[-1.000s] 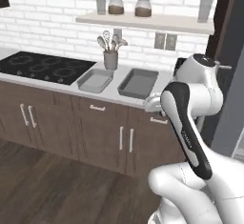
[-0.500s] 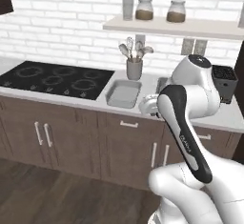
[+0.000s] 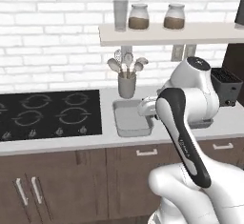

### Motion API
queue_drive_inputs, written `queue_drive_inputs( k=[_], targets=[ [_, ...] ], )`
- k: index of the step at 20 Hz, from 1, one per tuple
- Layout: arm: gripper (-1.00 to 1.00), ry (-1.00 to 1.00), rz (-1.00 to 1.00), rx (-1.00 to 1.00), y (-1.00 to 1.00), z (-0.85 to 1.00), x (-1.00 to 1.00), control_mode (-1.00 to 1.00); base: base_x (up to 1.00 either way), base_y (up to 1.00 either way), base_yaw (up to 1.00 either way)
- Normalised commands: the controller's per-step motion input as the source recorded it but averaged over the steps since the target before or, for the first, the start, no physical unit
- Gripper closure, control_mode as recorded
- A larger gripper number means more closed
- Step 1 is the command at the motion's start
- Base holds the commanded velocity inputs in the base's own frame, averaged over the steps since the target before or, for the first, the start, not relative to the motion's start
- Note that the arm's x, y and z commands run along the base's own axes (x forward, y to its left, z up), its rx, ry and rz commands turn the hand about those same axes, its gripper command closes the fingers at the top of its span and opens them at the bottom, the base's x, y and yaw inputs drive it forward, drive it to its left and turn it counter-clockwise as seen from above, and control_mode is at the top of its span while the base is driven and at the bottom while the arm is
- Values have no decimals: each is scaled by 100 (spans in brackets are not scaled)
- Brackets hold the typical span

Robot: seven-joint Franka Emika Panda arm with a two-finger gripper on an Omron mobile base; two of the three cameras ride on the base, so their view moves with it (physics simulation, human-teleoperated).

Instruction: Place one potato and one fish in each tupperware on the nearby counter, to pack two identical lunches.

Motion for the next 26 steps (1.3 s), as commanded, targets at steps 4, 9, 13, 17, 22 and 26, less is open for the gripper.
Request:
queue_drive_inputs(
  k=[4, 9, 13, 17, 22, 26],
  targets=[
    [100, 0, 0, 0, 0, 0, 0, 100, 95, 42, -60],
    [100, 0, 0, 0, 0, 0, 0, 100, 45, 4, -37],
    [100, 19, -8, -5, 38, -50, 26, -100, 10, 11, -4],
    [100, 46, -13, -5, 88, -100, 44, -100, 0, 0, 0],
    [100, 23, -12, -1, 22, -100, 57, -100, 0, 0, 0],
    [100, 1, -11, -9, -15, -100, 76, -100, 0, 0, 0]
  ],
)
